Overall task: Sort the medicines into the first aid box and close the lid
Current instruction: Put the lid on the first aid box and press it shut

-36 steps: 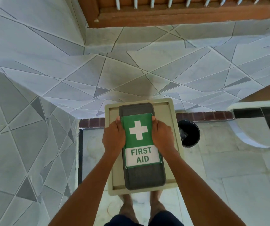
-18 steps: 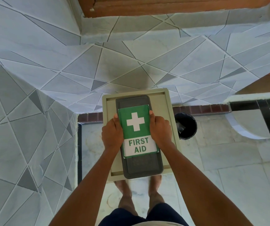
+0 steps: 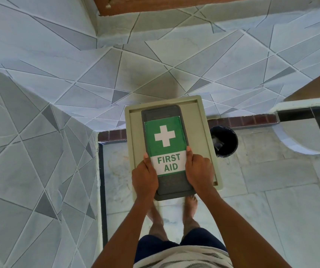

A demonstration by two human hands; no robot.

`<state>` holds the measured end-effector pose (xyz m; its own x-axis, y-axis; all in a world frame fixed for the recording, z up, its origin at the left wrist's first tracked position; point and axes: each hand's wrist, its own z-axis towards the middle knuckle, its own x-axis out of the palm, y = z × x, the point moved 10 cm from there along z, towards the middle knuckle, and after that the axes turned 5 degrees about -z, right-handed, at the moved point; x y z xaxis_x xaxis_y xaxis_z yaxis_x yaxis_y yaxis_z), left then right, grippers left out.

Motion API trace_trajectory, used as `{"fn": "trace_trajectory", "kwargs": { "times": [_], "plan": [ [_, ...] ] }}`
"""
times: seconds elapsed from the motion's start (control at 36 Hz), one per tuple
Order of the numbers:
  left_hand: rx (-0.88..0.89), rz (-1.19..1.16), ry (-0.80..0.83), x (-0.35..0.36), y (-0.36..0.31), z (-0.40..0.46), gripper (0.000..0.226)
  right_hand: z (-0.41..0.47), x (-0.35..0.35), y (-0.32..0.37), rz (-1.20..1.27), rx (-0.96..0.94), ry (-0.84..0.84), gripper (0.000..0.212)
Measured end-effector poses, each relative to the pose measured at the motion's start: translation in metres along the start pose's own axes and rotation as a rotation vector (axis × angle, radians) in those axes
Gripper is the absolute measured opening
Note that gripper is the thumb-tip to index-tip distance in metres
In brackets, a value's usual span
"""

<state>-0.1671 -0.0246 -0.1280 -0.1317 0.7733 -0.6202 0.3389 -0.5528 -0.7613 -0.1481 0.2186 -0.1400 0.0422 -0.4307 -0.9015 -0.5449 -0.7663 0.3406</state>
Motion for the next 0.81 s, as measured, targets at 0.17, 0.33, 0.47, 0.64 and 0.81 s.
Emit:
{"fn": "trace_trajectory", "kwargs": {
  "times": [0.17, 0.33, 0.47, 0.64, 0.81],
  "plan": [
    [-0.008, -0.004, -0.011, -0.004, -0.001, -0.006, 0.051, -0.005, -0.004, -0.001, 0.036, 0.015, 0.013, 0.077],
    [0.018, 0.071, 0.013, -0.012, 0.016, -0.041, 0.052, -0.045, -0.006, -0.014, 0.095, -0.042, -0.051, 0.065],
    [0.01, -0.022, -0.016, -0.009, 0.014, -0.043, 0.058, -0.043, 0.001, -0.02, 0.179, -0.001, -0.047, 0.076],
    [0.048, -0.023, -0.011, -0.003, 0.013, -0.035, 0.059, -0.035, 0.0, -0.018, 0.164, -0.017, -0.035, 0.074],
    [0.156, -0.01, -0.057, -0.004, -0.007, -0.028, 0.026, -0.033, -0.014, -0.013, 0.164, 0.0, -0.116, 0.06]
  ]
}}
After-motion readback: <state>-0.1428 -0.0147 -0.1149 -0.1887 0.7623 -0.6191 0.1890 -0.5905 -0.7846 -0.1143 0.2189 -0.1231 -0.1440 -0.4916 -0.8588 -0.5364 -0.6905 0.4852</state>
